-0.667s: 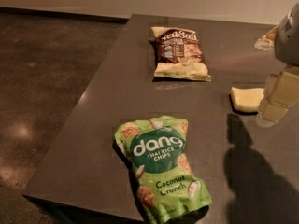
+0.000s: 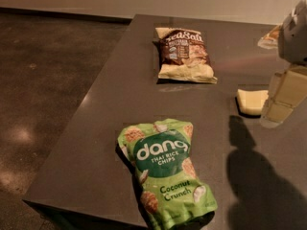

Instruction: Pick green rice chip bag

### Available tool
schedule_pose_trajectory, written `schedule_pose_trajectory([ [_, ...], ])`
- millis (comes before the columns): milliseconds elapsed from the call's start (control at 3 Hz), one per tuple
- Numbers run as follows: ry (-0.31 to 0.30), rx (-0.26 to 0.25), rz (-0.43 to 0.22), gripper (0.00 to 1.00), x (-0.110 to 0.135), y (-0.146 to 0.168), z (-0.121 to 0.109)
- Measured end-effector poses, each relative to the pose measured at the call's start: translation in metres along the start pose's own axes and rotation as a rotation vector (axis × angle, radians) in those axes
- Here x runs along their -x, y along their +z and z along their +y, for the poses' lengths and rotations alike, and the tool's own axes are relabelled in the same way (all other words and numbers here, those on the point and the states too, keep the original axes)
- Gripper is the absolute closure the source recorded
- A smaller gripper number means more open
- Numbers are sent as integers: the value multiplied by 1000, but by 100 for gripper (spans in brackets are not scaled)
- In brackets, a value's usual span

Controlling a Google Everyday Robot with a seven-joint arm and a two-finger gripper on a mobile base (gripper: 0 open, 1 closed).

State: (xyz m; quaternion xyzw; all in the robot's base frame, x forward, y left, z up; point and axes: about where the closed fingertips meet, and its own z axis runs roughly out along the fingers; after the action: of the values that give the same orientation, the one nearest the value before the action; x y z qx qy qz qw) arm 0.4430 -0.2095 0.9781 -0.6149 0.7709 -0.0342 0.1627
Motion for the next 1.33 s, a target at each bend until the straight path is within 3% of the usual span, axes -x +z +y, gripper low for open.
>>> schedule_pose_trajectory([
  [667,-275,82,-66,0,44,17,18],
  [1000,-455,138,-84,0,56,26,40],
  [1333,-645,148,-85,0,66,37,66],
])
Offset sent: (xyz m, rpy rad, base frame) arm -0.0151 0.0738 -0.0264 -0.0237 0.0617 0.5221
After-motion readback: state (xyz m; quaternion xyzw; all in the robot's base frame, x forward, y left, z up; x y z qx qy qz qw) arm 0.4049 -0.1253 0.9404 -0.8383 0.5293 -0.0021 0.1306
